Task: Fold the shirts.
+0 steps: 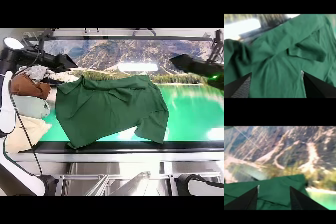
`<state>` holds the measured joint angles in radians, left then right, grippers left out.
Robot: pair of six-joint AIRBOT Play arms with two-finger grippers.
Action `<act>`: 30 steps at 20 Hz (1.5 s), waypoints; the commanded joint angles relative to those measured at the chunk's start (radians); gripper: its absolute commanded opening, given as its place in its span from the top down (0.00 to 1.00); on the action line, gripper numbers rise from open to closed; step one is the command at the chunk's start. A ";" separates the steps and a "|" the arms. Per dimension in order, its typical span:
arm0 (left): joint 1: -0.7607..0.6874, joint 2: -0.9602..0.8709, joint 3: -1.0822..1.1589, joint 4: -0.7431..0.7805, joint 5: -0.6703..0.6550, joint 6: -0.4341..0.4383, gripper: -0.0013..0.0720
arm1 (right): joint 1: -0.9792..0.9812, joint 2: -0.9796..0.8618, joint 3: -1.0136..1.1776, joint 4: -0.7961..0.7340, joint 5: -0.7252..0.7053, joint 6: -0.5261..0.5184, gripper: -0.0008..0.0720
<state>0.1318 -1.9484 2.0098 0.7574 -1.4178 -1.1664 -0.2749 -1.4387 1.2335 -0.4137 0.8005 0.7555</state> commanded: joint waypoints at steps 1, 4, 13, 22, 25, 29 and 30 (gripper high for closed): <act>0.082 0.063 -0.090 0.008 -0.100 -0.073 0.02 | -0.143 -0.014 0.045 -0.319 0.249 0.207 0.39; 0.137 0.217 -0.418 0.009 -0.156 -0.060 0.02 | -0.228 -0.015 -0.092 -0.482 0.323 0.218 0.39; 0.296 0.661 -1.184 0.029 -0.034 0.006 0.02 | -0.100 -0.237 -0.226 -0.367 0.303 0.138 0.39; 0.398 0.850 -1.516 0.126 0.000 -0.010 0.02 | 0.029 -0.253 -0.184 -0.320 0.388 0.119 0.96; 0.398 0.777 -1.574 0.134 0.010 -0.009 0.02 | 0.029 -0.249 -0.162 -0.280 0.393 0.118 0.96; 0.351 0.632 -1.592 0.071 0.105 0.055 0.02 | 0.029 -0.249 -0.158 -0.229 0.399 0.110 0.96; 0.322 0.595 -1.588 -0.005 0.135 0.099 0.02 | 0.029 -0.249 -0.158 -0.214 0.409 0.106 0.95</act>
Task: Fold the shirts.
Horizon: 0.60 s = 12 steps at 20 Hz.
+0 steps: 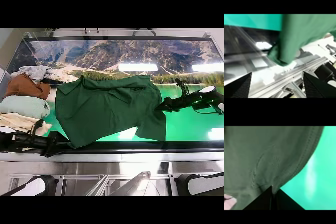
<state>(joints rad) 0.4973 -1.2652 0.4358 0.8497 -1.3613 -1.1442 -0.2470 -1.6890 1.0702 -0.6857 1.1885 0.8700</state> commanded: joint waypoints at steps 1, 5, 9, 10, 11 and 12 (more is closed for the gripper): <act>-0.070 -0.122 0.000 -0.166 0.104 0.122 0.02 | 0.001 0.002 0.006 0.071 0.029 -0.010 0.96; -0.187 -0.246 0.143 -0.243 0.151 0.167 0.21 | 0.001 0.002 0.006 0.089 0.055 -0.010 0.96; -0.262 -0.301 0.261 -0.243 0.095 0.169 0.95 | -0.008 0.003 0.006 0.089 0.116 -0.010 0.96; -0.271 -0.292 0.280 -0.243 0.064 0.169 0.95 | -0.014 0.010 0.006 0.089 0.140 -0.011 0.96; -0.272 -0.274 0.292 -0.241 0.029 0.169 0.95 | -0.022 0.022 0.006 0.088 0.159 -0.011 0.96; -0.270 -0.245 0.301 -0.242 -0.014 0.169 0.95 | -0.037 0.042 0.008 0.089 0.186 -0.019 0.96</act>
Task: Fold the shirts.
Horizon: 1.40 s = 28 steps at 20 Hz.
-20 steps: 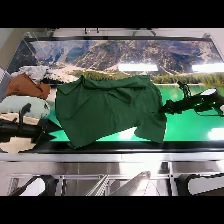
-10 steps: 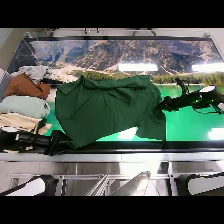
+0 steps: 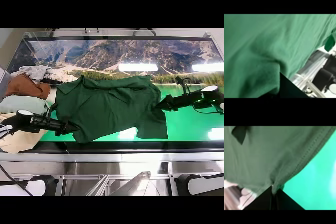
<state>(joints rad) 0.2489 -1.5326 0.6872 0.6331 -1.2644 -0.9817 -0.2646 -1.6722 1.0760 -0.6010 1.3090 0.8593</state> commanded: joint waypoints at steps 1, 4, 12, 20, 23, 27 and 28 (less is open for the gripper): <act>-0.015 0.059 0.057 -0.029 -0.157 0.005 0.95 | -0.041 0.055 0.008 0.008 0.090 -0.011 0.96; 0.038 0.227 0.090 -0.134 -0.322 0.005 0.95 | -0.141 0.199 0.025 0.171 0.212 -0.054 0.96; 0.348 0.635 0.480 -0.716 -0.447 0.005 0.95 | -0.412 0.867 0.027 0.813 0.009 -0.258 0.96; 0.589 0.662 0.758 -0.808 -0.555 -0.157 0.94 | -0.437 1.250 0.109 0.716 -0.422 -0.467 0.96; 0.371 0.550 0.755 -0.719 -0.586 -0.174 0.94 | -0.434 1.162 0.108 0.715 -0.280 -0.432 0.96; 0.063 0.341 0.665 -0.422 -0.466 -0.172 0.94 | -0.326 0.940 0.091 0.511 -0.194 -0.326 0.96; 0.017 0.259 0.660 -0.370 -0.445 -0.171 0.94 | -0.280 0.876 0.077 0.412 -0.224 -0.276 0.96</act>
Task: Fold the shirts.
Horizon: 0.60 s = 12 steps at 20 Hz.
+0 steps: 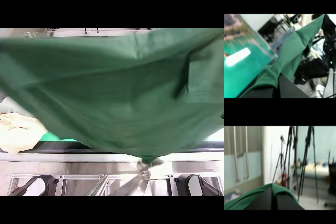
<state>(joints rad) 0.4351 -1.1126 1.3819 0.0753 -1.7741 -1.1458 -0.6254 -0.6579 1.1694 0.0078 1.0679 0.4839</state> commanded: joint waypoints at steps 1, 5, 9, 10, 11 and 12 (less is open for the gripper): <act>-0.202 -0.260 -0.023 0.232 0.079 -0.006 0.94 | 0.138 -0.217 -0.034 -0.294 -0.018 0.149 0.96; -0.234 -0.708 0.177 0.299 0.093 -0.023 0.97 | 0.309 -0.594 -0.058 -0.384 -0.174 0.190 0.96; -0.244 -1.065 0.482 0.298 0.139 -0.138 0.97 | 0.330 -0.909 0.022 -0.267 -0.240 0.190 0.96; -0.249 -1.117 0.557 0.298 0.166 -0.140 0.97 | 0.326 -0.967 0.053 -0.237 -0.240 0.190 0.96; -0.252 -1.152 0.625 0.297 0.208 -0.139 0.97 | 0.324 -1.008 0.082 -0.220 -0.239 0.190 0.96; -0.252 -1.176 0.682 0.296 0.244 -0.140 0.97 | 0.322 -1.041 0.112 -0.208 -0.222 0.190 0.96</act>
<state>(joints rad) 0.1940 -2.1410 1.8832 0.3603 -1.6176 -1.2530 -0.3111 -1.5497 1.2133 -0.2523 0.8536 0.6659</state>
